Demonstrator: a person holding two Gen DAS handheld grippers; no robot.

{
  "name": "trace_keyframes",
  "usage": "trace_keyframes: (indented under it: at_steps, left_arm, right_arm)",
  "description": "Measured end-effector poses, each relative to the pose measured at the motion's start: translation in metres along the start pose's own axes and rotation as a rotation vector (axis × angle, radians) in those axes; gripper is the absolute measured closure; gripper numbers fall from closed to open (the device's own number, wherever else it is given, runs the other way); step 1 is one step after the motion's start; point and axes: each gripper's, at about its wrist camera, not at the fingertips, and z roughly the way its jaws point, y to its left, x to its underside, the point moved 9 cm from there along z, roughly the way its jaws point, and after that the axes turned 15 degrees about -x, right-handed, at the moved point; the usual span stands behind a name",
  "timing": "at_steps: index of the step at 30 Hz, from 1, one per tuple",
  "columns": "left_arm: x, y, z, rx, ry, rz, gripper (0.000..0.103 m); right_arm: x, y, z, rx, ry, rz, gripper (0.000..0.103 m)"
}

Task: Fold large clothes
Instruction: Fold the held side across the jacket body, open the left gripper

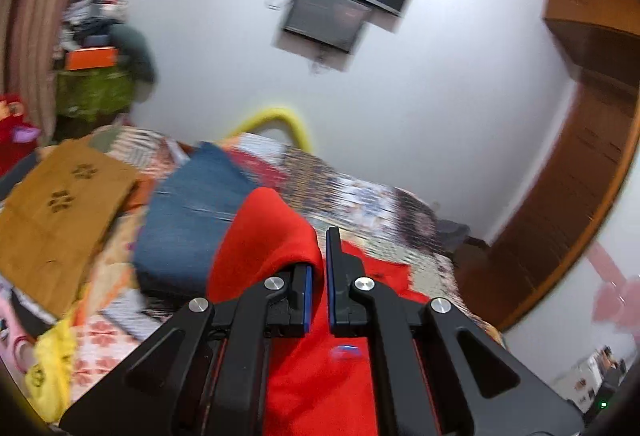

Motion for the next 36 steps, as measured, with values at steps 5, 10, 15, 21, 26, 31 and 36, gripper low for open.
trace_keyframes:
  at_steps: [5, 10, 15, 21, 26, 31, 36]
  left_arm:
    - [0.03, -0.074, 0.022, 0.05, 0.064, 0.125, 0.099]
    - [0.082, -0.128, 0.051, 0.074, 0.188, 0.269, 0.099]
    - [0.142, -0.157, 0.075, 0.074, 0.306, 0.406, 0.099]
    - [0.196, -0.169, 0.073, 0.097, 0.439, 0.476, 0.094]
    - [0.206, -0.165, 0.055, 0.144, 0.464, 0.481, 0.071]
    - [0.184, -0.151, 0.028, 0.142, 0.383, 0.466, 0.062]
    - [0.145, -0.117, 0.004, 0.086, 0.25, 0.419, 0.047]
  right_arm:
    - [0.001, -0.008, -0.005, 0.002, -0.011, 0.009, 0.009]
    - [0.004, -0.016, -0.009, -0.002, -0.013, 0.016, 0.009]
    - [0.005, -0.025, -0.013, 0.006, -0.015, 0.025, 0.009]
    - [0.002, -0.032, -0.017, 0.022, -0.032, 0.035, 0.009]
    - [0.0, -0.031, -0.018, 0.028, -0.033, 0.028, 0.009]
    - [-0.005, -0.021, -0.019, 0.038, -0.036, -0.016, 0.009]
    - [-0.015, -0.003, -0.022, 0.036, -0.053, -0.084, 0.009]
